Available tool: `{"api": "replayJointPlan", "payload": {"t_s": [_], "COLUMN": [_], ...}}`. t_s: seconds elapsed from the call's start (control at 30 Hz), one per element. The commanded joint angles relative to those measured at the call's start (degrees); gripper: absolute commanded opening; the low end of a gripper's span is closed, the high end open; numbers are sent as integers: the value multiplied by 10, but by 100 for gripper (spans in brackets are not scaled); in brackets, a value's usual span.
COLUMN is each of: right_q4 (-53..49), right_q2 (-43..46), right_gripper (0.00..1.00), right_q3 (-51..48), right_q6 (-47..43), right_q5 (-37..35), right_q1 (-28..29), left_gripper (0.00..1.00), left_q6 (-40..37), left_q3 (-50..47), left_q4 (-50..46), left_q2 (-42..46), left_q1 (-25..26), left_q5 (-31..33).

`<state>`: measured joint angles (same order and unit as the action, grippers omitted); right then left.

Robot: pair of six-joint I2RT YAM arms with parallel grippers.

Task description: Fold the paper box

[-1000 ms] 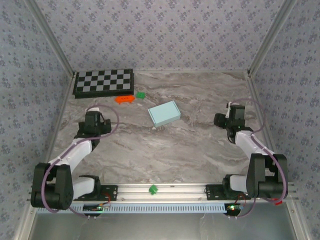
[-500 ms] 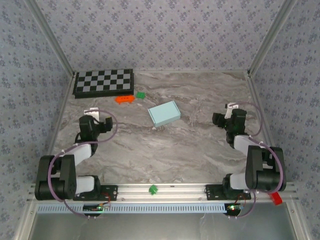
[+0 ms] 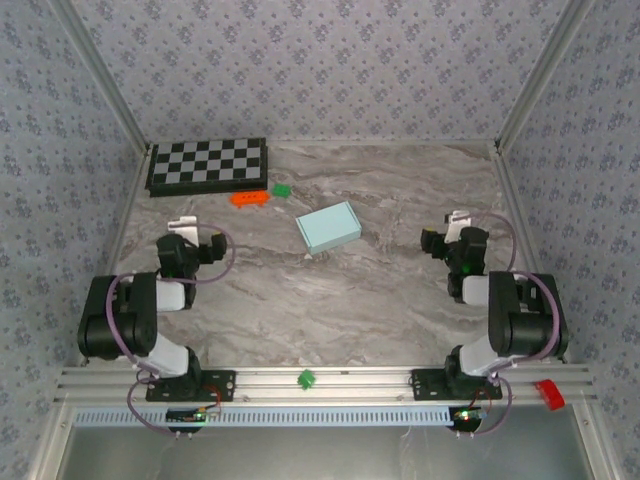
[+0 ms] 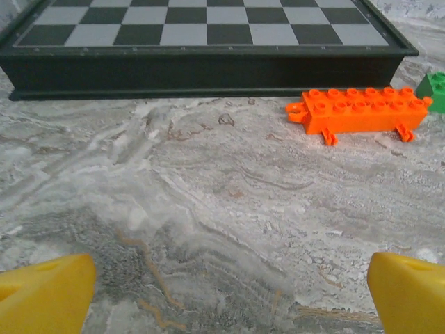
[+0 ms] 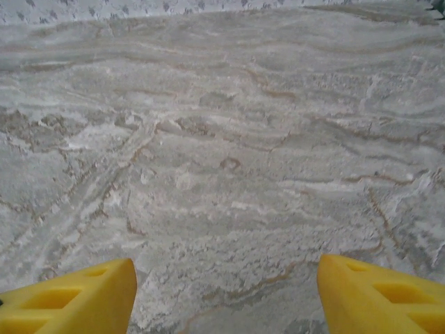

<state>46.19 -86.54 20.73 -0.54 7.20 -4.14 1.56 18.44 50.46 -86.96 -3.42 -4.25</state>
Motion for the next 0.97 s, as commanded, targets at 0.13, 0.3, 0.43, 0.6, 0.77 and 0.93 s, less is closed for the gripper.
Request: {"api": "replayJointPlan", "payload": {"t_s": [0.13, 0.3, 0.43, 0.6, 0.77, 0.93], "right_q4": [16, 25, 24, 24, 24, 24], "right_q2": [-12, -14, -13, -13, -13, -14], "right_gripper": [100, 100, 100, 100, 100, 100], "right_q3": [13, 13, 13, 12, 13, 13], "right_q6": [-10, -10, -9, -10, -10, -9], "right_q5": [-60, -61, -61, -61, -61, -61], "right_q1": [16, 16, 16, 17, 16, 15], "left_gripper": [99, 99, 99, 99, 100, 99], "left_q6": [10, 4, 3, 1, 3, -1], "left_q3": [50, 52, 52, 53, 54, 53], "left_q4": [-33, -38, -39, -39, -41, -40], "left_q2": [-11, -11, -10, -11, -11, -11], "left_q1": [11, 20, 22, 24, 24, 24], "left_q5": [49, 64, 66, 70, 68, 64]}}
